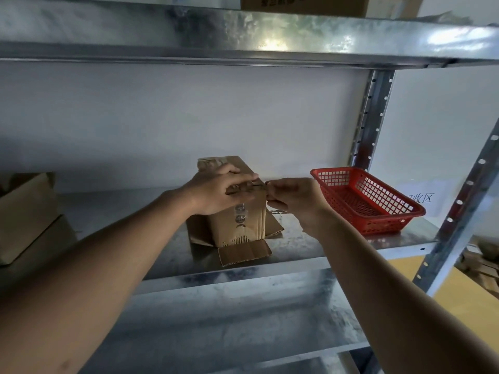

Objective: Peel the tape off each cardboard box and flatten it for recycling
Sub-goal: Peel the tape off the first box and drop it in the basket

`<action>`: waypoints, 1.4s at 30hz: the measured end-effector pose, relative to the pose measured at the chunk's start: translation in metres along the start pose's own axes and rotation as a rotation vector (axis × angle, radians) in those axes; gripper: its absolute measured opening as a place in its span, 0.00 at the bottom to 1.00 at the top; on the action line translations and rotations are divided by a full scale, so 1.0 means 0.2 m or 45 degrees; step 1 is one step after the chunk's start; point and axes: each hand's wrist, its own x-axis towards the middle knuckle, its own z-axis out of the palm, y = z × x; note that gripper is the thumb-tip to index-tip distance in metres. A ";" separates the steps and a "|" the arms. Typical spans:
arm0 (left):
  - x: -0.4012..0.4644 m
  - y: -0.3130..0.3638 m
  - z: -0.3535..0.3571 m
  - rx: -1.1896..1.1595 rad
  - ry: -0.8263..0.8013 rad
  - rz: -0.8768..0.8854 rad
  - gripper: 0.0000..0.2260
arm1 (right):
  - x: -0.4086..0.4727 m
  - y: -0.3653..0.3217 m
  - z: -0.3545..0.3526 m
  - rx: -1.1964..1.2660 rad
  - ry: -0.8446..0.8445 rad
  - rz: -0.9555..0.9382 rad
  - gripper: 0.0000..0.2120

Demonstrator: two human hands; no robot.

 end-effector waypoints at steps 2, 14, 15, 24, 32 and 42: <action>0.02 -0.01 0.00 -0.062 -0.006 -0.017 0.32 | -0.01 0.01 -0.03 0.160 0.059 0.072 0.05; 0.19 0.12 0.08 -0.135 0.085 -0.097 0.32 | 0.06 0.08 -0.21 -0.133 0.350 -0.098 0.09; 0.20 0.15 0.09 -0.125 0.093 -0.105 0.31 | 0.07 0.07 -0.22 -0.184 0.381 -0.120 0.09; 0.32 0.38 0.14 -0.131 0.131 -0.107 0.26 | 0.13 0.01 -0.51 -0.596 0.608 -0.273 0.08; 0.44 0.54 0.20 -0.090 0.151 -0.124 0.29 | 0.19 0.13 -0.79 -0.985 0.626 -0.061 0.04; 0.41 0.48 0.13 -0.172 0.059 -0.222 0.22 | 0.20 0.11 -0.79 -0.999 0.550 -0.084 0.05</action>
